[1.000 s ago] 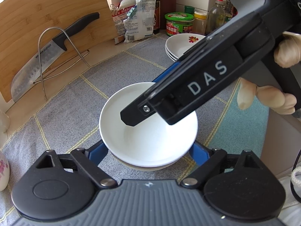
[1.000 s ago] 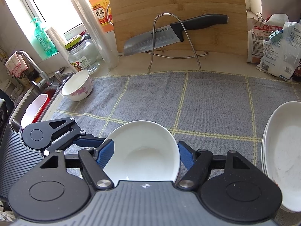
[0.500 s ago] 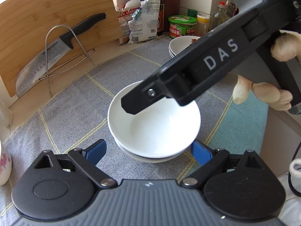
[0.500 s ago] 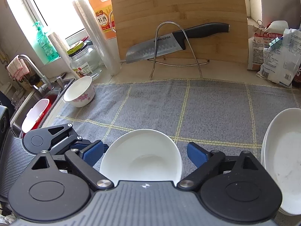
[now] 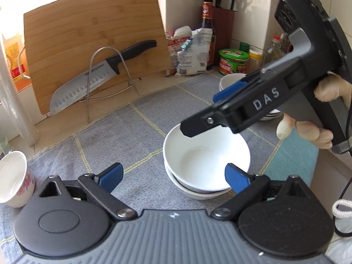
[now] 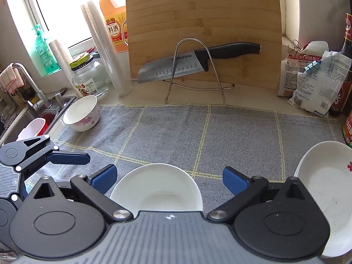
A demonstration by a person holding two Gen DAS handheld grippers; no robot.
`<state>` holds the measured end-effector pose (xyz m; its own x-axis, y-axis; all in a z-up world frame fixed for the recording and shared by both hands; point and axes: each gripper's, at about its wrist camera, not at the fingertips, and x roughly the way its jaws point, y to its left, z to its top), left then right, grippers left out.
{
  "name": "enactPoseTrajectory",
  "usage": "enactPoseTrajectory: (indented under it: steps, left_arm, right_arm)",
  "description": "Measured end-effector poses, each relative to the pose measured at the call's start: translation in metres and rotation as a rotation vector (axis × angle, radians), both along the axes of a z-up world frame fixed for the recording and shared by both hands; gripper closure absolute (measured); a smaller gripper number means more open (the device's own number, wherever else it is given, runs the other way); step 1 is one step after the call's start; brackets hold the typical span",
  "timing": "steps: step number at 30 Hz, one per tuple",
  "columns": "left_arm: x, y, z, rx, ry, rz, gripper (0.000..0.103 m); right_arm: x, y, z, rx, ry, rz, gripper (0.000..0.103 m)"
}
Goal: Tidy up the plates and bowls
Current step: 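Open the right gripper and lift it away from the nested bowls, then move the right gripper to the white bowl beside the glass jar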
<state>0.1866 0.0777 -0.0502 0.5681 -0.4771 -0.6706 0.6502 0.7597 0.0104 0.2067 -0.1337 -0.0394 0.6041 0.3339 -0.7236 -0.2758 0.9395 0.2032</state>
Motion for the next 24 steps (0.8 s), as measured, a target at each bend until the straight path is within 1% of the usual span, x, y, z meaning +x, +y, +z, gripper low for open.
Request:
enactPoseTrajectory:
  steps: [3,8,14,20,22,24]
  left_arm:
    - [0.001,0.006,-0.001,-0.008,-0.005,0.025,0.005]
    - [0.001,0.022,-0.002,-0.028,-0.017,0.087,0.005]
    - [0.002,0.059,-0.001,-0.057,-0.055,0.22,0.005]
    - [0.004,0.115,-0.003,-0.109,-0.047,0.37,0.002]
    - [0.005,0.131,-0.006,-0.099,-0.052,0.415,0.002]
    - [0.005,0.144,-0.009,-0.072,-0.073,0.464,0.002]
  right_arm:
    - [-0.002,0.005,0.001,-0.019,-0.008,0.004,0.0]
    - [-0.006,0.015,0.008,-0.067,-0.047,0.023,0.0]
    - [-0.001,0.036,0.015,-0.085,-0.066,0.073,0.0]
    - [0.006,0.067,0.018,-0.108,-0.075,0.138,0.0]
    - [0.009,0.08,0.018,-0.118,-0.073,0.163,0.0]
    - [0.012,0.093,0.017,-0.13,-0.073,0.184,0.0]
